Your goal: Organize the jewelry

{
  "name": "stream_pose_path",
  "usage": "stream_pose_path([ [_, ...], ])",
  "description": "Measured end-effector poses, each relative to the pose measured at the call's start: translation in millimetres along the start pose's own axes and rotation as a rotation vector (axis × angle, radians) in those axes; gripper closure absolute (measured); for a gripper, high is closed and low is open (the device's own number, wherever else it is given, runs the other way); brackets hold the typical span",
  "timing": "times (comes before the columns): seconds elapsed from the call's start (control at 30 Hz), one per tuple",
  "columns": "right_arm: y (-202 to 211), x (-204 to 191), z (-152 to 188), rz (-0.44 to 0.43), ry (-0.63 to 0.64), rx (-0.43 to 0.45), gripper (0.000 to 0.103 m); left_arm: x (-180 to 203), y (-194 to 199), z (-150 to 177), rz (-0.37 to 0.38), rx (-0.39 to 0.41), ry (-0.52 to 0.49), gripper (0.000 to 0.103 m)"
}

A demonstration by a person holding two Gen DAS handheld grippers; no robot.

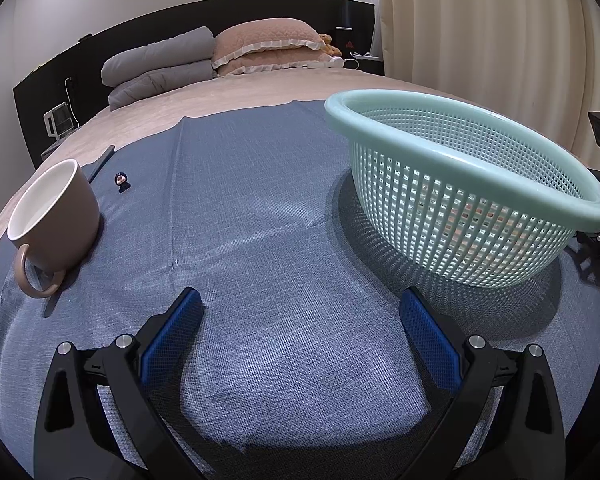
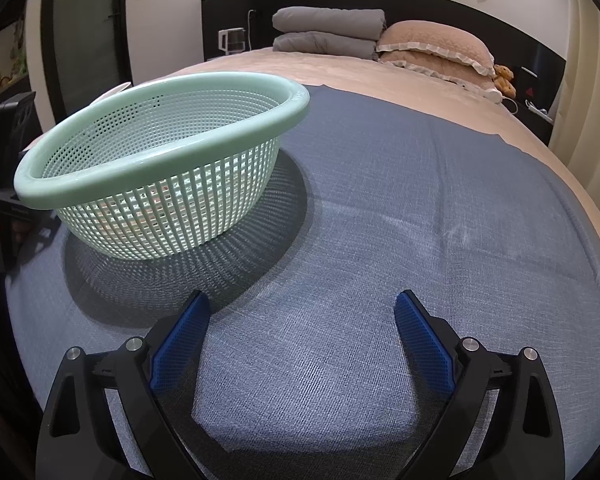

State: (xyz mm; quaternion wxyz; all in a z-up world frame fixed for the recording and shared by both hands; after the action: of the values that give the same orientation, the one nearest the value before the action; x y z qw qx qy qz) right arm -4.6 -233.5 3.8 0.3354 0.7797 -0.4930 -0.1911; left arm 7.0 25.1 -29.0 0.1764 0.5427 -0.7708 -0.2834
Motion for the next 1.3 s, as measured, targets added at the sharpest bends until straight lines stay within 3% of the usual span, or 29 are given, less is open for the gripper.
stream_pose_path([
  [1.3,0.4,1.8,2.2,0.001,-0.002,-0.004,0.011,-1.0,-0.3,-1.5,0.001,-0.003,0.001,0.006],
])
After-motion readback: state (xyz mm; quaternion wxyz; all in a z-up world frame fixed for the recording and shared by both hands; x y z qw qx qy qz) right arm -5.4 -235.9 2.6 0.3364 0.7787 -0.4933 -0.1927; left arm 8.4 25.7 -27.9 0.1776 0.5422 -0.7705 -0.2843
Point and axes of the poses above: each gripper's, at about its wrist camera, not at the fingertips, and y roughly against the way its jaws point, x to its right, z to its underside, the point moved 6 cm from there along -y, roughly the way its jaws point, and after that the axes turned 1 degree about y, right-handed, at the moved point
